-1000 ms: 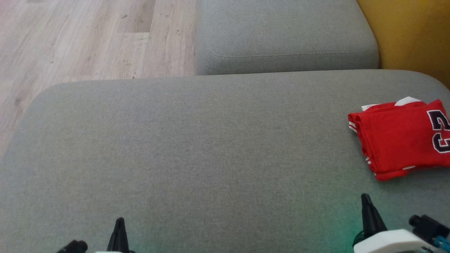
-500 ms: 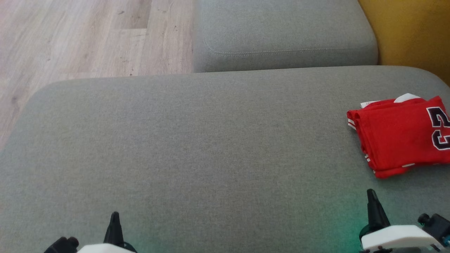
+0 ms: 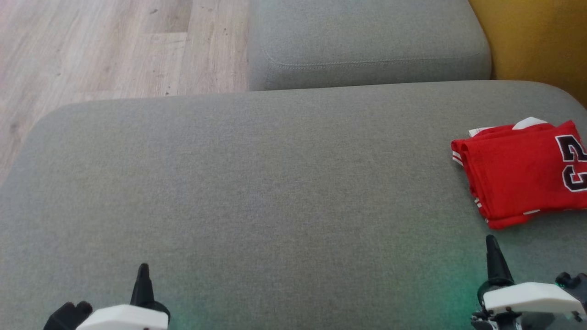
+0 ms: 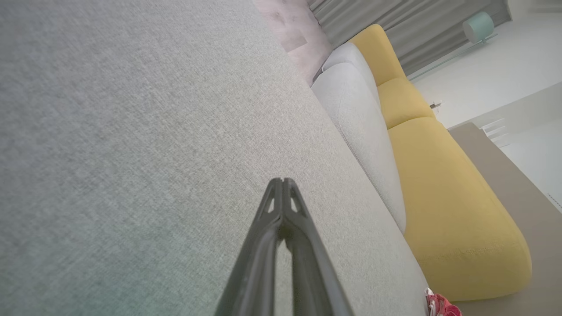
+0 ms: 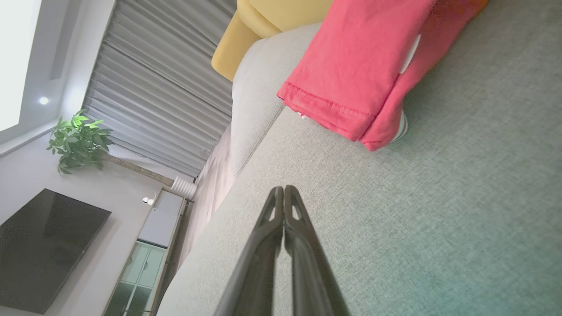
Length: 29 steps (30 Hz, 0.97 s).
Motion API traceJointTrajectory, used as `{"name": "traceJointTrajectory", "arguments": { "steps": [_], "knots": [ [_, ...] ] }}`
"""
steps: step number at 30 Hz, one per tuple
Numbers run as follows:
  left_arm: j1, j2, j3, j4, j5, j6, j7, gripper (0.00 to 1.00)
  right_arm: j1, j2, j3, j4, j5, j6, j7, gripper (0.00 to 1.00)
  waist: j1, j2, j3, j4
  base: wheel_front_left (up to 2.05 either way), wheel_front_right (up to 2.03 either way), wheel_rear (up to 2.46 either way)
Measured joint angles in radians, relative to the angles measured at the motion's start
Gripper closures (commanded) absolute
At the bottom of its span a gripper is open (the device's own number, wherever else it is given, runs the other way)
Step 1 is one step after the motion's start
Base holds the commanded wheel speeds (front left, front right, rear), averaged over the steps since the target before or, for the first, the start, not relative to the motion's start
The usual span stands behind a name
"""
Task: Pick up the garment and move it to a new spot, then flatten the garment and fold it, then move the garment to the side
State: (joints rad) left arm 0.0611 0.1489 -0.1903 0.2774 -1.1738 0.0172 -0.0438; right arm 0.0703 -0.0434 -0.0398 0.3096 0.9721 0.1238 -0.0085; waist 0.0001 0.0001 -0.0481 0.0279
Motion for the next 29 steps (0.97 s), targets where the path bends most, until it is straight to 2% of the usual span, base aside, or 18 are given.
{"name": "traceJointTrajectory", "arguments": {
  "steps": [29],
  "knots": [
    [-0.048, -0.049, 0.133, 0.000, -0.226, -0.072, 0.077, 1.00, -0.065, 0.000, -0.044, -0.012, 0.327, 0.000, 0.059, 1.00, 0.0000, 0.0000, 0.027, -0.015, 0.00, 0.00, 0.00]
  ]
}}
